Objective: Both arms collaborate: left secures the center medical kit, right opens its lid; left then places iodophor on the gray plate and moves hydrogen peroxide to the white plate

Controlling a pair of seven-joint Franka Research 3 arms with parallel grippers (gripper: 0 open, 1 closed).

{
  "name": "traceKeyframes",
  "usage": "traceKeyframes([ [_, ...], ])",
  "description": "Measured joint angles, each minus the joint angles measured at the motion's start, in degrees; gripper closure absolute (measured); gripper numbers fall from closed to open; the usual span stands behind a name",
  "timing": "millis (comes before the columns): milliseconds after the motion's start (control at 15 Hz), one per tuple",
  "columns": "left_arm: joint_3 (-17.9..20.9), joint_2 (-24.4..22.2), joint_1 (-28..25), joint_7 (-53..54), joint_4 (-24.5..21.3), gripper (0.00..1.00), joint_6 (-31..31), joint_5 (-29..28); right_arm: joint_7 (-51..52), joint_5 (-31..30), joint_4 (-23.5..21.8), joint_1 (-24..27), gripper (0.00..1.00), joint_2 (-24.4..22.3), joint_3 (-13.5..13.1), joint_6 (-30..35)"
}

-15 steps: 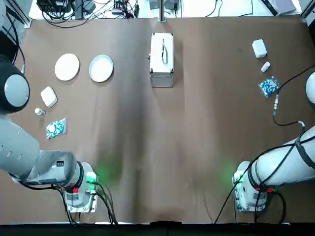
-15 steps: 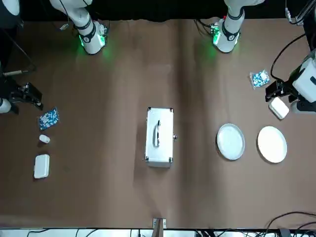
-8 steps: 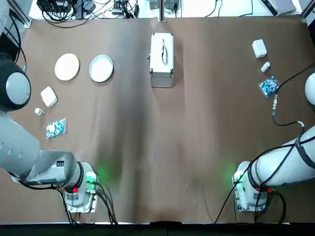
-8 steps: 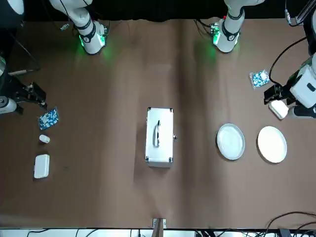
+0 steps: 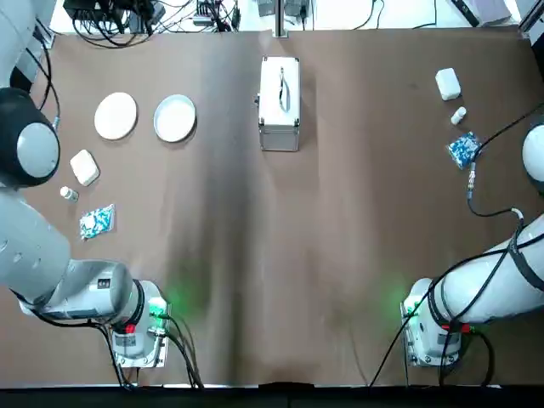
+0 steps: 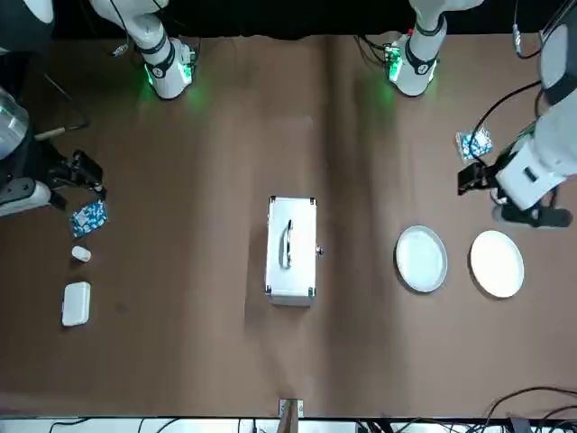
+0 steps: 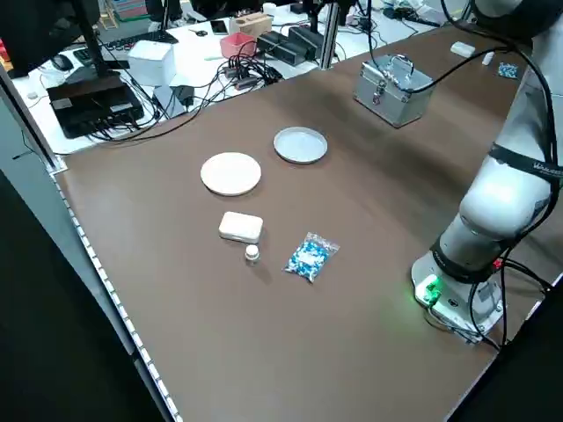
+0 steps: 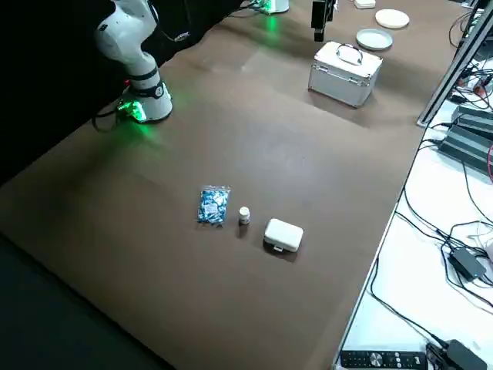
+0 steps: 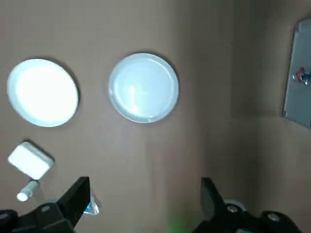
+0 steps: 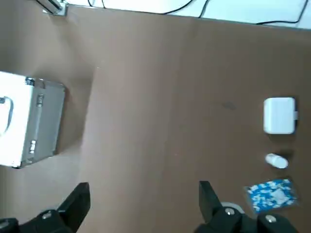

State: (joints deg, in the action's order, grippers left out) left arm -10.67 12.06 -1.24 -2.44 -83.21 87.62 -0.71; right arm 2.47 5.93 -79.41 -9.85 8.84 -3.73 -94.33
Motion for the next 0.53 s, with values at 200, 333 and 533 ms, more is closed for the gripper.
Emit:
traceKeyframes([
  [200,-3.40,4.25,0.29,-0.56,-0.58,0.00,0.06,0.57,-4.00,2.78,-0.07,-2.16,0.01,1.41,0.07,-0.05],
  [333,-4.33,6.01,0.63,-3.41,-0.95,0.00,0.06,1.55,-7.20,3.09,-0.08,-3.69,0.01,2.30,0.12,-0.13],
  [533,-4.89,7.88,1.75,-10.53,-1.94,0.00,0.04,1.84,-10.46,3.20,-0.15,-6.39,0.01,3.99,0.17,-1.59],
])
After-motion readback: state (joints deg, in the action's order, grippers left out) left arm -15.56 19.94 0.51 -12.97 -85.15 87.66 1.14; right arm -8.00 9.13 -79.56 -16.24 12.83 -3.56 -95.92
